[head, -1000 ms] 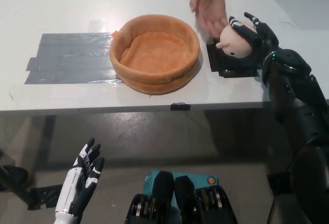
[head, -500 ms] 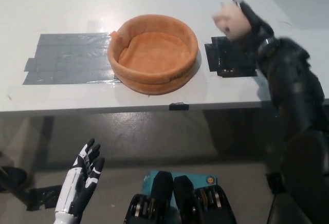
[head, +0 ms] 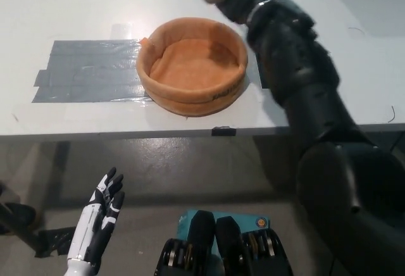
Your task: A person hands a emotional support dumpling to the robot which it grabs with its right hand and places in the soft place kept infront of it in the centre of the desk
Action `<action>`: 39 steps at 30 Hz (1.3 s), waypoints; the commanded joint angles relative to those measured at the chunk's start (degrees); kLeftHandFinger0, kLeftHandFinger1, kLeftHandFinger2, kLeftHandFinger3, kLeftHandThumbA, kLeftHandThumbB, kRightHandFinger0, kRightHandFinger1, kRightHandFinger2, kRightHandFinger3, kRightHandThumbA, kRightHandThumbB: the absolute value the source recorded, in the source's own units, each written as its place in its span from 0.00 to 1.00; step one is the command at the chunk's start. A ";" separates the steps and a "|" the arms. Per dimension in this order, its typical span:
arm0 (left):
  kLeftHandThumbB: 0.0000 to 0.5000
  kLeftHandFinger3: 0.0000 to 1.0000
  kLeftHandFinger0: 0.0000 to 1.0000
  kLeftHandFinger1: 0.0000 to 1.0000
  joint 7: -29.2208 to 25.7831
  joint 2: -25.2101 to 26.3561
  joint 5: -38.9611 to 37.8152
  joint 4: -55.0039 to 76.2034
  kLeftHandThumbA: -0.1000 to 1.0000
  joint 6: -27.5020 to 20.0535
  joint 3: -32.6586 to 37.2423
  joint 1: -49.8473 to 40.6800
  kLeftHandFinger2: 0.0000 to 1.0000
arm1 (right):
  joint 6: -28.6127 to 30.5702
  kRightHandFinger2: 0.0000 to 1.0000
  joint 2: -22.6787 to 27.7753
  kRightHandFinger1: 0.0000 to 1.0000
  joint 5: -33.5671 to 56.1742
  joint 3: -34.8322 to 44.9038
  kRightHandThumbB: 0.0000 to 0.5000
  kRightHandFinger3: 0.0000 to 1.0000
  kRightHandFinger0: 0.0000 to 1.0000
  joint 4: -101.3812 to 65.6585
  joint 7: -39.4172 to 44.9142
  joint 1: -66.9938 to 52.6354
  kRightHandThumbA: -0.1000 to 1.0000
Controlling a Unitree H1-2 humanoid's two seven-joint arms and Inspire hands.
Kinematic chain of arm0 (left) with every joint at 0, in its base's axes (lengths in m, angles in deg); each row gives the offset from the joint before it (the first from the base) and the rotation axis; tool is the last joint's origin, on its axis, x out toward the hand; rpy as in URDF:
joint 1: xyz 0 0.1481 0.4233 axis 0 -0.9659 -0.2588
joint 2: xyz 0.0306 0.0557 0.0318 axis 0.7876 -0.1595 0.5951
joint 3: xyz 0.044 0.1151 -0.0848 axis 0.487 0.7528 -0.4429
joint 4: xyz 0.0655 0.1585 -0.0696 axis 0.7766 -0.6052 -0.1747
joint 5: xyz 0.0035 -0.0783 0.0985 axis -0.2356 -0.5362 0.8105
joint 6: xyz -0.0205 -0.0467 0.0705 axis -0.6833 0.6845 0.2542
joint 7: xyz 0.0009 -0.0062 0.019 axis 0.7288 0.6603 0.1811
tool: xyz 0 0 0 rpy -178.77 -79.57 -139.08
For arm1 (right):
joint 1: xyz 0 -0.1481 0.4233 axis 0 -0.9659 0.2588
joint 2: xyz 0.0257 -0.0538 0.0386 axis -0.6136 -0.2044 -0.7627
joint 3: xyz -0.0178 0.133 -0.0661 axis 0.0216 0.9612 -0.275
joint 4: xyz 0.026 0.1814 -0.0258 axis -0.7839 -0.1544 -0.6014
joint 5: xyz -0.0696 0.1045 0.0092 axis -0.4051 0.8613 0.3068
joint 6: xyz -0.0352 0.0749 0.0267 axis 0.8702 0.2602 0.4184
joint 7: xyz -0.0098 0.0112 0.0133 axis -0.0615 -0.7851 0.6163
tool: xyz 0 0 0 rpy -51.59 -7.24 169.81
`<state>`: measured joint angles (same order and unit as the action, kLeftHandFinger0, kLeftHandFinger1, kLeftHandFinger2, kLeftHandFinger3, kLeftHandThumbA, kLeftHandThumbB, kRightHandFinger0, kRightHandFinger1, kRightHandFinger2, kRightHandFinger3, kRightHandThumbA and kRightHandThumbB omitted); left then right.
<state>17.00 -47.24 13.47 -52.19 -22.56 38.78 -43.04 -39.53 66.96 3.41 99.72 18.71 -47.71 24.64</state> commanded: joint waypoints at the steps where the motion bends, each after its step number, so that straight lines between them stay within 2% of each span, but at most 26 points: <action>1: 0.13 1.00 1.00 1.00 0.52 0.61 0.64 1.92 0.91 0.04 0.27 1.18 1.00 | 14.96 0.85 0.29 0.45 -21.07 -19.98 0.33 0.68 0.00 3.75 -10.02 3.08 0.00; 2: 0.12 1.00 1.00 1.00 0.66 0.64 0.58 2.14 0.91 0.28 0.33 1.32 1.00 | 16.19 0.86 0.11 0.47 -24.66 -24.26 0.33 0.66 0.02 4.86 -12.60 2.71 0.00; 4: 0.10 1.00 1.00 1.00 0.73 0.68 0.95 2.36 0.91 0.20 0.58 1.51 1.00 | 17.97 0.87 -0.27 0.49 -26.15 -27.93 0.32 0.63 0.01 6.32 -14.03 1.92 0.00; 6: 0.10 1.00 1.00 1.00 0.74 0.86 1.56 2.34 0.92 0.06 0.82 1.73 1.00 | 18.07 0.90 -0.47 0.52 -26.43 -30.19 0.32 0.65 0.01 7.22 -14.80 1.58 0.00; 7: 0.17 1.00 1.00 1.00 0.88 0.90 1.50 2.56 0.93 0.75 0.87 1.90 1.00 | 18.63 0.92 -0.59 0.55 -27.63 -32.36 0.34 0.68 0.04 7.92 -15.88 1.21 0.00; 8: 0.18 1.00 1.00 1.00 1.06 0.97 1.35 2.80 0.93 1.28 0.90 1.90 1.00 | 19.17 0.94 -0.70 0.59 -28.33 -34.04 0.35 0.69 0.08 8.49 -16.74 0.79 0.00; 9: 0.19 1.00 1.00 1.00 1.09 1.01 1.34 2.89 0.93 1.43 0.93 1.92 1.00 | 19.51 0.99 -0.71 0.65 -28.59 -35.43 0.39 0.73 0.16 8.93 -17.34 0.45 0.00; 10: 0.20 1.00 1.00 1.00 1.12 1.13 1.46 2.90 0.93 1.50 0.95 2.05 1.00 | 19.82 0.93 -0.58 0.66 -28.72 -36.37 0.40 0.69 0.22 9.13 -17.69 0.34 0.00; 11: 0.20 1.00 1.00 1.00 1.22 1.23 1.36 2.95 0.93 1.70 0.96 2.17 1.00 | 19.05 1.00 -0.34 0.80 -28.75 -37.61 0.43 0.81 0.42 9.29 -16.55 0.44 0.00; 12: 0.19 1.00 1.00 1.00 1.29 1.32 1.34 2.99 0.93 1.84 0.99 2.33 1.00 | 18.37 1.00 -0.09 0.96 -28.71 -38.61 0.46 1.00 0.61 9.33 -15.23 0.57 0.05; 13: 0.19 1.00 1.00 1.00 1.29 1.35 1.38 3.02 0.93 1.89 1.03 2.42 1.00 | 17.84 1.00 0.14 0.98 -28.52 -39.47 0.47 1.00 0.69 9.30 -13.99 0.69 0.08; 14: 0.20 1.00 1.00 1.00 1.33 1.33 1.20 3.16 0.92 2.10 1.04 2.50 1.00 | 17.41 1.00 0.49 1.00 -28.33 -40.51 0.51 1.00 0.90 9.21 -11.33 0.73 0.27; 15: 0.20 1.00 1.00 1.00 1.31 1.41 1.21 3.01 0.92 2.06 1.07 2.72 1.00 | 17.09 1.00 0.75 1.00 -28.58 -41.81 0.54 1.00 1.00 9.30 -10.28 0.86 0.36; 16: 0.20 1.00 1.00 1.00 1.35 1.55 1.35 2.94 0.92 1.92 1.19 2.86 1.00 | 16.72 1.00 1.08 1.00 -29.63 -43.74 0.59 1.00 1.00 9.19 -9.33 0.86 0.53; 21: 0.20 1.00 1.00 1.00 1.39 1.76 0.89 2.79 0.90 2.14 1.45 3.09 1.00 | 16.93 1.00 2.11 1.00 -29.29 -46.29 0.67 1.00 1.00 8.49 -8.21 0.49 0.75; 24: 0.20 1.00 1.00 1.00 1.44 1.84 1.14 2.77 0.90 2.21 1.55 3.12 1.00 | 17.32 1.00 2.41 1.00 -29.47 -46.61 0.66 1.00 1.00 8.27 -7.91 0.39 0.80; 25: 0.23 1.00 1.00 1.00 1.37 1.84 1.39 2.85 0.91 2.41 1.57 3.10 1.00 | 17.19 1.00 2.48 1.00 -29.57 -46.63 0.67 1.00 1.00 8.03 -7.89 0.37 0.82; 27: 0.22 1.00 1.00 1.00 1.40 1.96 1.61 2.90 0.91 2.24 1.64 3.10 1.00 | 16.49 1.00 2.77 1.00 -30.41 -47.01 0.71 1.00 1.00 7.37 -7.84 0.44 0.88; 30: 0.20 1.00 1.00 1.00 1.42 1.79 1.62 2.72 0.92 1.93 1.71 3.11 1.00 | 16.44 1.00 3.58 1.00 -31.51 -47.26 0.70 1.00 1.00 5.27 -8.81 0.16 0.97; 31: 0.19 1.00 1.00 1.00 1.37 1.73 1.59 2.59 0.91 1.82 1.67 3.17 1.00 | 16.22 1.00 4.00 1.00 -31.70 -47.01 0.73 1.00 1.00 4.11 -9.24 0.12 1.00; 33: 0.19 1.00 1.00 1.00 1.32 1.64 1.67 2.59 0.91 1.75 1.70 3.10 1.00 | 16.19 1.00 4.62 1.00 -32.19 -46.67 0.74 1.00 1.00 2.49 -9.72 -0.10 1.00; 34: 0.18 1.00 1.00 1.00 1.28 1.64 1.76 2.62 0.91 1.73 1.69 3.18 1.00 | 15.88 1.00 5.45 1.00 -32.15 -46.16 0.78 1.00 1.00 0.58 -9.62 -0.20 1.00; 36: 0.16 1.00 1.00 1.00 1.35 1.75 1.64 2.57 0.90 1.78 1.57 3.59 1.00 | 15.76 1.00 6.91 1.00 -31.43 -44.59 0.80 1.00 1.00 -3.91 -9.07 -0.94 1.00; 38: 0.18 1.00 1.00 1.00 1.41 1.78 1.46 2.67 0.90 2.18 1.43 4.12 1.00 | 18.27 1.00 9.46 1.00 -29.24 -41.46 0.80 1.00 1.00 -12.43 -8.22 -3.62 1.00; 39: 0.19 1.00 1.00 1.00 1.29 1.67 1.28 2.76 0.90 2.68 1.19 4.65 1.00 | 17.70 1.00 10.88 1.00 -28.82 -40.30 0.83 1.00 1.00 -18.10 -7.34 -5.27 1.00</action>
<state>17.79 -46.08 14.55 -51.36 -20.26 40.14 -40.19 -25.34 72.80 -26.72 55.07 15.49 -55.91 20.55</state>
